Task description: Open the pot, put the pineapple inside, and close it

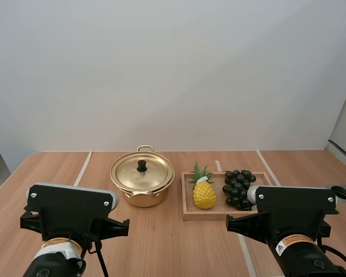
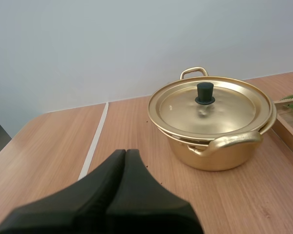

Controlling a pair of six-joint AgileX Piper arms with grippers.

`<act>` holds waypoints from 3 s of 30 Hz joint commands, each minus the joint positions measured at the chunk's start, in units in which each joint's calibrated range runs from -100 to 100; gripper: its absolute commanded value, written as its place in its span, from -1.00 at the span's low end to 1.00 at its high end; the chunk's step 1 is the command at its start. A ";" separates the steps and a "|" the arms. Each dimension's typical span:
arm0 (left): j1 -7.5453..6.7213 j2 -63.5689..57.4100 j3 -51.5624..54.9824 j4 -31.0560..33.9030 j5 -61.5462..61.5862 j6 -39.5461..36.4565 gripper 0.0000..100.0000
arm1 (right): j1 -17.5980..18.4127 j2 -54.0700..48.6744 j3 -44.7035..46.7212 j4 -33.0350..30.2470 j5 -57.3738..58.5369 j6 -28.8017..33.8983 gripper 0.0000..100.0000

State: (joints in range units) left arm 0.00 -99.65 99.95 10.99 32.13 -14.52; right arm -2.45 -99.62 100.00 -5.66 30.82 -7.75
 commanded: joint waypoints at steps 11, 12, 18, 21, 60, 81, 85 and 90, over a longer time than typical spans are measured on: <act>0.04 -0.35 0.05 -0.39 -0.21 -0.50 -1.00 | 0.13 -0.38 0.00 -0.43 -0.33 -0.21 -1.00; 0.04 -0.35 0.05 -0.39 -0.21 -0.50 -1.00 | 0.13 -0.38 0.00 -0.25 -0.33 -0.09 -1.00; 0.04 -0.35 0.05 -0.39 -0.21 -0.50 -1.00 | 0.13 -0.38 0.00 0.06 -0.33 -0.09 -1.00; 0.04 -0.35 0.05 -0.39 -0.21 -0.50 -1.00 | 0.13 -0.38 0.00 -0.67 -0.33 -0.09 -1.00; 0.04 -0.35 0.05 1.68 -8.67 -0.50 -1.00 | 0.13 -0.38 0.00 -3.22 -6.11 -0.02 -1.00; 0.04 -0.35 -16.66 -0.83 -16.07 -0.68 -0.93 | 0.13 -0.38 -4.38 -13.41 -17.34 -0.02 -1.00; 0.04 -0.35 -18.42 -0.86 -16.07 -0.68 -0.48 | 0.13 -0.38 -9.76 -14.83 -11.14 -0.02 -1.00; 0.04 3.79 -23.07 -1.44 -11.49 -0.68 0.68 | 0.13 -0.38 -16.90 -3.86 -10.52 2.55 -1.00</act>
State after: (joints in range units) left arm 0.00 -98.03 79.26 10.56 19.09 -14.52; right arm -2.45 -99.75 86.52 -14.52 20.46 -6.35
